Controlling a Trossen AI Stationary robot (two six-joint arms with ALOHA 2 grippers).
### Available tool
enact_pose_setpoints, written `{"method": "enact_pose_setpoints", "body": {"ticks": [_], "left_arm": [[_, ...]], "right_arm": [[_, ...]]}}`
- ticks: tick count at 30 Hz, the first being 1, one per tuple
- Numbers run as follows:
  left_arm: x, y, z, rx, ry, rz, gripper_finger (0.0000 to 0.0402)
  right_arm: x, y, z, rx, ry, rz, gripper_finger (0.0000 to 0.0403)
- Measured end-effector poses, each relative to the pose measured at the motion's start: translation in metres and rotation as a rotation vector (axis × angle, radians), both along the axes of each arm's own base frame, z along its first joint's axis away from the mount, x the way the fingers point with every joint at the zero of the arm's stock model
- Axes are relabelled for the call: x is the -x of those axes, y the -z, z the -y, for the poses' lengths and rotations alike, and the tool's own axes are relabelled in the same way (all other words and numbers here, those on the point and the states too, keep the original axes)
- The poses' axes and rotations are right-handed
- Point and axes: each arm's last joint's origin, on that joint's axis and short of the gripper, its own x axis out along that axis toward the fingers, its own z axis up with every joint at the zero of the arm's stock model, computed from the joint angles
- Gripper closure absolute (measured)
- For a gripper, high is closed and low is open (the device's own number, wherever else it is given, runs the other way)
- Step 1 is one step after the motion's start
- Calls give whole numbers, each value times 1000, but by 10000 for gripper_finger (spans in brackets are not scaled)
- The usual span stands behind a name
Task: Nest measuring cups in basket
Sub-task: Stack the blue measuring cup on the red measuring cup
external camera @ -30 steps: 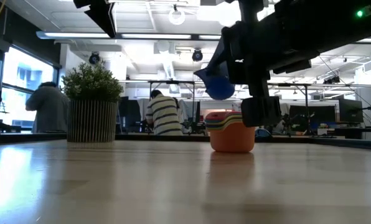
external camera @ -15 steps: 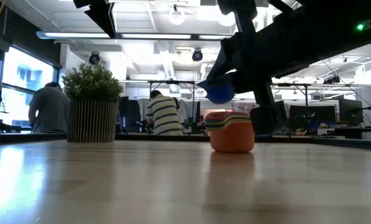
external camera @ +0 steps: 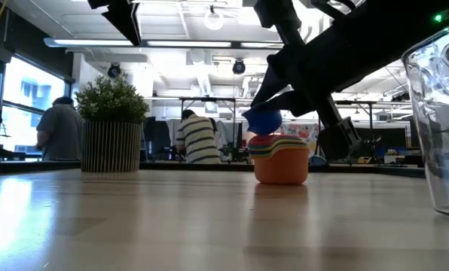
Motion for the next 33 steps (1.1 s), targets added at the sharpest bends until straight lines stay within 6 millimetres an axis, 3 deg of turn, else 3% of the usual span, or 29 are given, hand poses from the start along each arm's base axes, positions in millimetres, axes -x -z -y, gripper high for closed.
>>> {"method": "enact_pose_setpoints", "body": {"ticks": [12,20,33], "left_arm": [[0,0,0,16,7,0,286],[0,0,0,16,7,0,286],[0,0,0,16,7,0,286]], "right_arm": [[8,-16,5,-38,-41,-88,403],[5,-14,16,-82,-42,-135,403],[4,-13,15,-105,-72,-165,397]]}}
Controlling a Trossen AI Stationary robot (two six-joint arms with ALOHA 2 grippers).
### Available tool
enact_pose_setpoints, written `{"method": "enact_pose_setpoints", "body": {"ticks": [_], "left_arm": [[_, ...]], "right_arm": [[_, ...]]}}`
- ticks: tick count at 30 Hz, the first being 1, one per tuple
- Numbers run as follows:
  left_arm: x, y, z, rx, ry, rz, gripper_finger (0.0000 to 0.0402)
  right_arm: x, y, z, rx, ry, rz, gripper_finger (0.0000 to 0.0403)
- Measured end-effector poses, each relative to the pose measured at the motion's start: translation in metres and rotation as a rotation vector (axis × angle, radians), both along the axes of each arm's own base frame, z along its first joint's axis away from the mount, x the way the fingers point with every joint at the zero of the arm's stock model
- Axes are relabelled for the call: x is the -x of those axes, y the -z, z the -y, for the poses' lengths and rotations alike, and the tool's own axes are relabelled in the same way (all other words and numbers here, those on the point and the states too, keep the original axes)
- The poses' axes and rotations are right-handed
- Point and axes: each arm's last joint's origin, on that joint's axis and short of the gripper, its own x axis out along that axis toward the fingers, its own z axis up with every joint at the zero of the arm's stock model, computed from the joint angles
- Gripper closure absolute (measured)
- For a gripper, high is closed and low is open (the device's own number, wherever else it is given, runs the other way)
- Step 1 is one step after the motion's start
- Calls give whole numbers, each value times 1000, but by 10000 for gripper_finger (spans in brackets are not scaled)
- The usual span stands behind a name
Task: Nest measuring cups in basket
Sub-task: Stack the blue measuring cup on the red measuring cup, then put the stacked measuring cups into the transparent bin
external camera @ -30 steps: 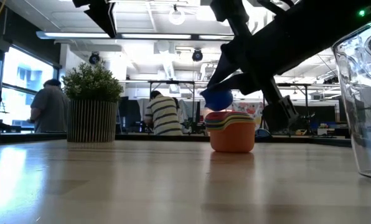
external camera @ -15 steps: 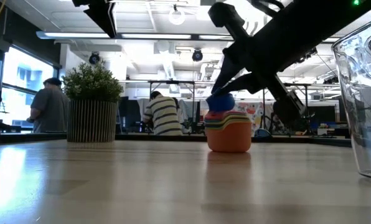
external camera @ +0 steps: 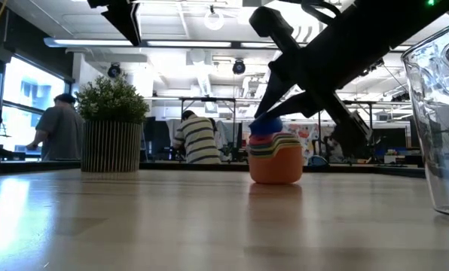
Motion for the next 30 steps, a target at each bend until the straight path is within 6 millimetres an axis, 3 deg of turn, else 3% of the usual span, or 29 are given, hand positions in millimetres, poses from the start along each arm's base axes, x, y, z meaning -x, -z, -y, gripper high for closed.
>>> {"method": "enact_pose_setpoints", "body": {"ticks": [14,23,30], "left_arm": [[-1,0,0,-8,19,-8,286],[-1,0,0,-8,19,-8,286],[-1,0,0,-8,19,-8,286]], "right_arm": [[7,-13,0,1,-14,-20,295],[10,-11,2,-117,-66,-108,289],[11,-15,-1,-125,-57,-75,289]]}}
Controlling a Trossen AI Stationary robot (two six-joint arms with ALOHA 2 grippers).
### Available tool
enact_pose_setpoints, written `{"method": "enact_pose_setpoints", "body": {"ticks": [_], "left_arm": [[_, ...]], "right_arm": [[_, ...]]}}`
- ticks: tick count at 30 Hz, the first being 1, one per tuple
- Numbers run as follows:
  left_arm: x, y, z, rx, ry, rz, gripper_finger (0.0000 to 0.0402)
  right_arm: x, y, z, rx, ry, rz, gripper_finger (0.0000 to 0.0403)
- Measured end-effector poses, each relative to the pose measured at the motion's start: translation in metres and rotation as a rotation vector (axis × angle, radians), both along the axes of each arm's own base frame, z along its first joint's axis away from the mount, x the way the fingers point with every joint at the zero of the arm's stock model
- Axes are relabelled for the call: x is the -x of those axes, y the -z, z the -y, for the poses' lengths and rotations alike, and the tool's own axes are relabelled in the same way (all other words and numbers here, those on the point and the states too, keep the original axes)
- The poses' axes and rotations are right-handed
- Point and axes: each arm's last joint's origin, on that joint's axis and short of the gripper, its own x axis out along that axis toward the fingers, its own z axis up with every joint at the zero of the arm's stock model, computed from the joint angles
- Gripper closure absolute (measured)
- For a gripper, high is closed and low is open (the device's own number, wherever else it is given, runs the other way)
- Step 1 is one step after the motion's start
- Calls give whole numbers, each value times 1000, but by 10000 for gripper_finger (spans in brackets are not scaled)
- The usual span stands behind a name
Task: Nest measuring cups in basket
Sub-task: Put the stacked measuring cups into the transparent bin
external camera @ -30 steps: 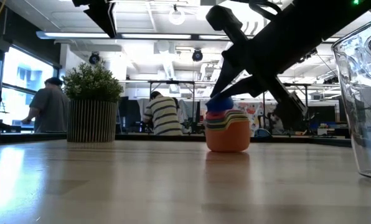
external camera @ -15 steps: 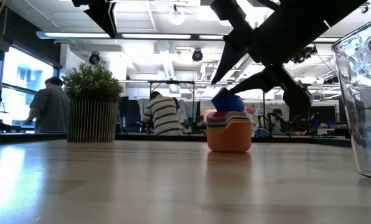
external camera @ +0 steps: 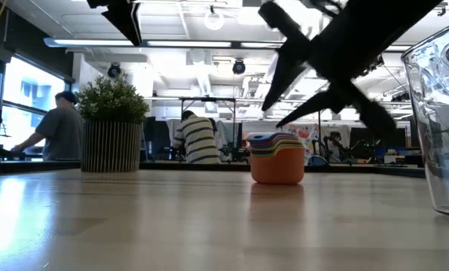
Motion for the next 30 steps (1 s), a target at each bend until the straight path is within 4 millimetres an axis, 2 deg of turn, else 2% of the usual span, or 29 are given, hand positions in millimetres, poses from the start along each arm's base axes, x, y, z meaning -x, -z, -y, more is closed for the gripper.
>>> {"method": "enact_pose_setpoints", "body": {"ticks": [6,14,24,30], "left_arm": [[0,0,0,-1,0,1,286],[-2,-1,0,-1,0,18,286],[-1,-1,0,38,-45,66,286],[20,-4,4,210,-15,176,286]], "right_arm": [[16,-18,2,32,4,-36,289],[38,-47,32,45,13,-212,289],[38,-55,58,-84,-125,-434,289],[40,-70,73,-56,-165,-426,289]]}}
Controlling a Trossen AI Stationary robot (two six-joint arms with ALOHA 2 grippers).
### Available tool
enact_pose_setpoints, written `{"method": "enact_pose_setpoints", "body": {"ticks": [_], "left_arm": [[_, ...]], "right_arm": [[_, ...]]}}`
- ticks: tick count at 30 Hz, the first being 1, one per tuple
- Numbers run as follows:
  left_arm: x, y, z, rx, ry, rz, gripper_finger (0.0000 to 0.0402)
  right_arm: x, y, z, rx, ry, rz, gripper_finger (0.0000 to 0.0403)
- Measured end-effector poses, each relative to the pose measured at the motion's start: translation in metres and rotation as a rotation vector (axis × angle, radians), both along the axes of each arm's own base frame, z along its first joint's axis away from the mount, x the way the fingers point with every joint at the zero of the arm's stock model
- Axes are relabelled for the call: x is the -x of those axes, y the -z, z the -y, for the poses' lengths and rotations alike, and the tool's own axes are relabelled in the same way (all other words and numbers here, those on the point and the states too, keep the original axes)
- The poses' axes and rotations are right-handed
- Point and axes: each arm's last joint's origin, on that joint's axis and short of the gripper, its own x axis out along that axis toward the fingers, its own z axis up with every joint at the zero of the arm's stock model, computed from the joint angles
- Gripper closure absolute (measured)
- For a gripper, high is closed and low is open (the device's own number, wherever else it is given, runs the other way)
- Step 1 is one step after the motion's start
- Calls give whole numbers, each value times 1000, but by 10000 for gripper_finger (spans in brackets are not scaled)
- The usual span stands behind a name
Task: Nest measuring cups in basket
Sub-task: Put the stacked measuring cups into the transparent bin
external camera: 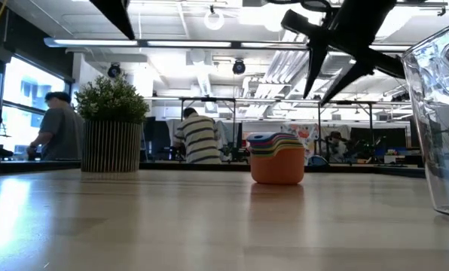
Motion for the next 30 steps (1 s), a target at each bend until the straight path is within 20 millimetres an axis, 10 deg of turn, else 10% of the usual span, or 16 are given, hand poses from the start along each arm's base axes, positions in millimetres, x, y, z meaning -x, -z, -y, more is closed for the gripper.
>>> {"method": "enact_pose_setpoints", "body": {"ticks": [30], "left_arm": [[147,82,7,264,55,809,287]], "right_arm": [[-18,-36,32,50,-74,246,289]]}}
